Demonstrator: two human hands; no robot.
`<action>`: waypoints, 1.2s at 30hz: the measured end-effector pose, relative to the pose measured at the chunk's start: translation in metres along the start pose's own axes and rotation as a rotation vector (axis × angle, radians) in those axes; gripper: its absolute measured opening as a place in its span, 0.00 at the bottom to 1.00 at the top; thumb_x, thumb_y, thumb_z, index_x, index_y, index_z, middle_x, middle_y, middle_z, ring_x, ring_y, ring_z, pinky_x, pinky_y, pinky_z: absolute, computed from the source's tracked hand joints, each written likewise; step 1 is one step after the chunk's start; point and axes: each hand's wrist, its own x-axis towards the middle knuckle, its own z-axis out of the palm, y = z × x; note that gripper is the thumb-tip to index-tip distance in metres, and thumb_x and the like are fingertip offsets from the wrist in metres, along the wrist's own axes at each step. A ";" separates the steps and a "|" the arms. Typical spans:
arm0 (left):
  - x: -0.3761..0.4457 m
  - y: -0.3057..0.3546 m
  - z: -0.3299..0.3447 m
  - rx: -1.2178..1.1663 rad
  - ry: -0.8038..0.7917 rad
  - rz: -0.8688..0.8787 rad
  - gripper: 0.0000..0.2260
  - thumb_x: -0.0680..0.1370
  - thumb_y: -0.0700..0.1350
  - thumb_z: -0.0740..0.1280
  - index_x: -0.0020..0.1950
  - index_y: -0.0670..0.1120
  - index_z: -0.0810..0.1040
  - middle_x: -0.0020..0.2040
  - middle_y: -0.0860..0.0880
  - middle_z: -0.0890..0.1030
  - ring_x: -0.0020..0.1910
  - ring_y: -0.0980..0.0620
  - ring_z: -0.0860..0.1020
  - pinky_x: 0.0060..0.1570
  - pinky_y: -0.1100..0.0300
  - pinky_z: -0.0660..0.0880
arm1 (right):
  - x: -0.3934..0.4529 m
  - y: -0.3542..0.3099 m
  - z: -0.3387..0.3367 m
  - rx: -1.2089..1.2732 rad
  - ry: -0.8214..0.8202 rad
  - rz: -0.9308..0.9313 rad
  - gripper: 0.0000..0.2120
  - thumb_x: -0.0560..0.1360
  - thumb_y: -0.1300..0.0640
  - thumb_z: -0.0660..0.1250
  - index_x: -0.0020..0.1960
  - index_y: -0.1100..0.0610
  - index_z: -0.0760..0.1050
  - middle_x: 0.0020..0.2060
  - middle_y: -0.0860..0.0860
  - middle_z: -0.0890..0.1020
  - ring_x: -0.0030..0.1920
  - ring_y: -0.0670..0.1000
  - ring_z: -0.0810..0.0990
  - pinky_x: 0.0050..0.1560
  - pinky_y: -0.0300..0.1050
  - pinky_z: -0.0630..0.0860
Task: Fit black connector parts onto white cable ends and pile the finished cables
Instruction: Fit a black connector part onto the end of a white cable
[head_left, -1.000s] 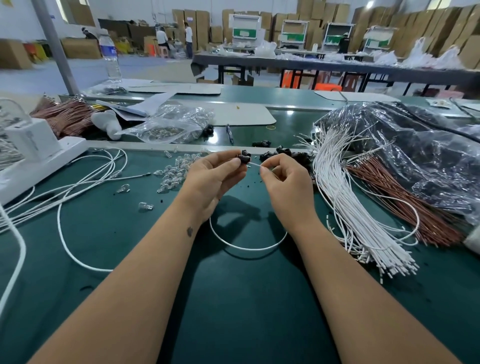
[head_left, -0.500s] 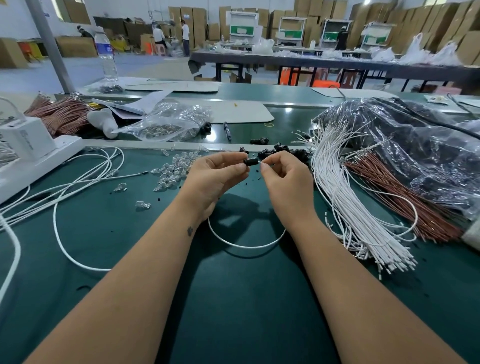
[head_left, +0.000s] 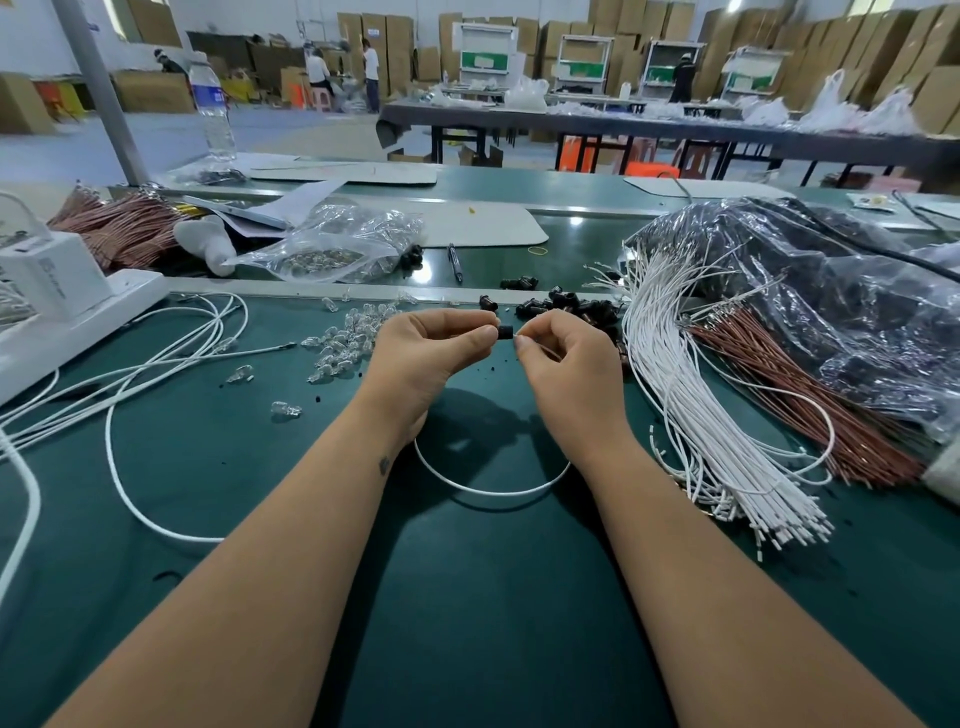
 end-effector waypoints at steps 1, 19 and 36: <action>0.000 0.000 0.001 0.023 0.005 0.007 0.05 0.72 0.33 0.72 0.44 0.42 0.83 0.39 0.46 0.85 0.40 0.52 0.83 0.47 0.64 0.79 | 0.000 0.000 0.000 0.012 0.000 0.001 0.07 0.75 0.62 0.67 0.39 0.55 0.78 0.31 0.43 0.78 0.33 0.39 0.74 0.37 0.31 0.70; 0.006 -0.007 0.002 0.075 0.062 -0.017 0.06 0.74 0.43 0.72 0.40 0.40 0.81 0.31 0.47 0.80 0.28 0.56 0.76 0.34 0.67 0.76 | -0.001 -0.004 0.002 0.121 -0.057 0.057 0.04 0.76 0.63 0.68 0.42 0.58 0.79 0.32 0.45 0.78 0.34 0.43 0.74 0.39 0.37 0.72; 0.000 -0.003 -0.001 0.116 -0.054 0.028 0.04 0.71 0.37 0.74 0.45 0.42 0.83 0.35 0.49 0.84 0.34 0.56 0.80 0.40 0.66 0.77 | 0.001 -0.002 0.001 0.059 -0.015 0.091 0.06 0.76 0.61 0.69 0.41 0.53 0.79 0.36 0.43 0.80 0.37 0.41 0.76 0.41 0.30 0.71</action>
